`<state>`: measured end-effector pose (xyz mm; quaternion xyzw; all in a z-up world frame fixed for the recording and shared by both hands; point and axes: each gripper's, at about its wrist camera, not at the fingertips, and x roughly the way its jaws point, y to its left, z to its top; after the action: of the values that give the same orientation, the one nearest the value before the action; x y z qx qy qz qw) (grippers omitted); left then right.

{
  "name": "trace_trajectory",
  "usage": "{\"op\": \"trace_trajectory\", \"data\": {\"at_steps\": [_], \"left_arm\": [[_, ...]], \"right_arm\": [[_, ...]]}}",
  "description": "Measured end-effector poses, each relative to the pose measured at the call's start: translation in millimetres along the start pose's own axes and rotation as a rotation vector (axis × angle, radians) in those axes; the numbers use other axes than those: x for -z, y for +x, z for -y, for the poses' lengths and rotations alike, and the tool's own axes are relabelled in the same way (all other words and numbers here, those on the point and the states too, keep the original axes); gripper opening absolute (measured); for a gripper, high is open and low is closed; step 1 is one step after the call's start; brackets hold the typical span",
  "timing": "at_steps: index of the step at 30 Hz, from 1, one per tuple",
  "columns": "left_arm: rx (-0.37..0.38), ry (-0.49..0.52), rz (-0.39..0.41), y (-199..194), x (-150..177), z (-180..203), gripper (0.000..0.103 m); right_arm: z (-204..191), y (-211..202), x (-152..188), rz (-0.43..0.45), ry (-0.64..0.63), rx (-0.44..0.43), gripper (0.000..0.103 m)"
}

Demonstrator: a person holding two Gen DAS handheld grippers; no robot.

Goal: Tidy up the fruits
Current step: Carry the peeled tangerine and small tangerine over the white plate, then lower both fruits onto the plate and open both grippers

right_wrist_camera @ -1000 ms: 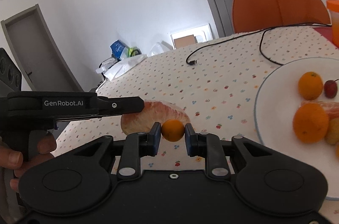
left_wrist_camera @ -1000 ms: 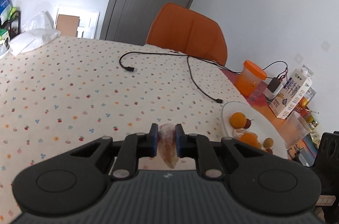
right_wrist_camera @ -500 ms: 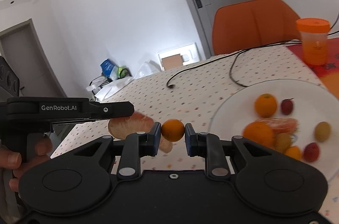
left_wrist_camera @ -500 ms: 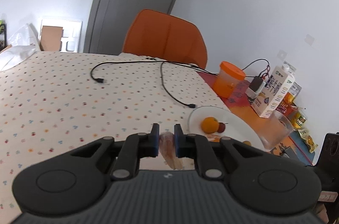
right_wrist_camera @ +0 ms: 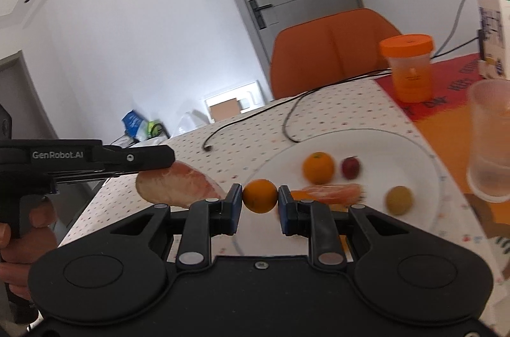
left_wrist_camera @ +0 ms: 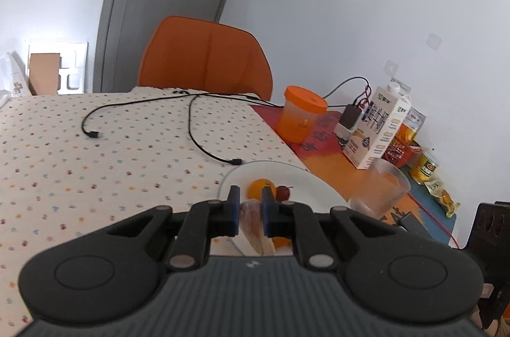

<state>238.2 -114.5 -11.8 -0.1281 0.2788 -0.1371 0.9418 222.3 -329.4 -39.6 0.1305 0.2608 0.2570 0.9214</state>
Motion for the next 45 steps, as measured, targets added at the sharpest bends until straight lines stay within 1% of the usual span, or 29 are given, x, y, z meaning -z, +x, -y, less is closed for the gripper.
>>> {"op": "trace_trajectory", "data": {"at_steps": [8,14,18,19,21,23,25,27,29,31,32,33,35,38,40,42,43,44,45], "left_arm": [[0.041,0.004,-0.050,23,6,15,0.012],[0.103,0.001,-0.102,38,14,26,0.012],[0.093,0.006,-0.119,49,19,27,0.012],[0.082,0.004,-0.109,50,19,26,0.016],[0.037,0.010,-0.076,49,17,24,0.019],[0.000,0.019,-0.062,48,13,20,0.026],[-0.018,0.005,-0.052,45,10,13,0.042],[-0.033,-0.008,-0.040,41,8,6,0.049],[-0.049,-0.007,-0.035,37,8,1,0.052],[-0.066,-0.005,-0.034,32,7,-3,0.061],[-0.077,-0.006,-0.031,30,8,-5,0.063],[-0.088,-0.006,-0.025,27,8,-7,0.066],[-0.102,-0.004,-0.018,24,8,-9,0.071],[-0.116,0.003,-0.012,17,9,-12,0.076],[-0.133,0.006,-0.012,13,9,-14,0.083],[-0.150,0.012,-0.011,9,10,-14,0.086],[-0.157,0.015,-0.012,7,11,-15,0.086],[-0.161,0.016,-0.013,5,11,-15,0.086],[-0.167,0.015,-0.014,3,11,-15,0.086]], "right_arm": [[26,-6,4,0.004,0.033,0.043,0.022],[44,-9,4,0.011,0.041,0.081,0.022],[51,-9,3,0.014,0.052,0.092,0.022],[53,-9,3,0.014,0.053,0.092,0.022],[54,-8,3,0.012,0.049,0.092,0.022],[55,-7,2,0.011,0.046,0.093,0.022],[56,-5,0,0.012,0.045,0.094,0.022],[56,-2,-2,0.012,0.043,0.096,0.022],[54,2,-4,0.012,0.039,0.094,0.022],[51,5,-6,0.010,0.034,0.093,0.023],[50,6,-7,0.009,0.033,0.094,0.023],[49,8,-8,0.008,0.036,0.095,0.025],[47,7,-11,0.010,0.037,0.096,0.034],[45,1,-14,0.026,0.040,0.103,0.036],[45,-5,-15,0.038,0.051,0.113,0.036],[45,-8,-15,0.041,0.059,0.119,0.037],[44,-10,-14,0.040,0.062,0.120,0.041],[42,-12,-13,0.038,0.066,0.119,0.049],[40,-13,-12,0.036,0.067,0.119,0.055]]}}
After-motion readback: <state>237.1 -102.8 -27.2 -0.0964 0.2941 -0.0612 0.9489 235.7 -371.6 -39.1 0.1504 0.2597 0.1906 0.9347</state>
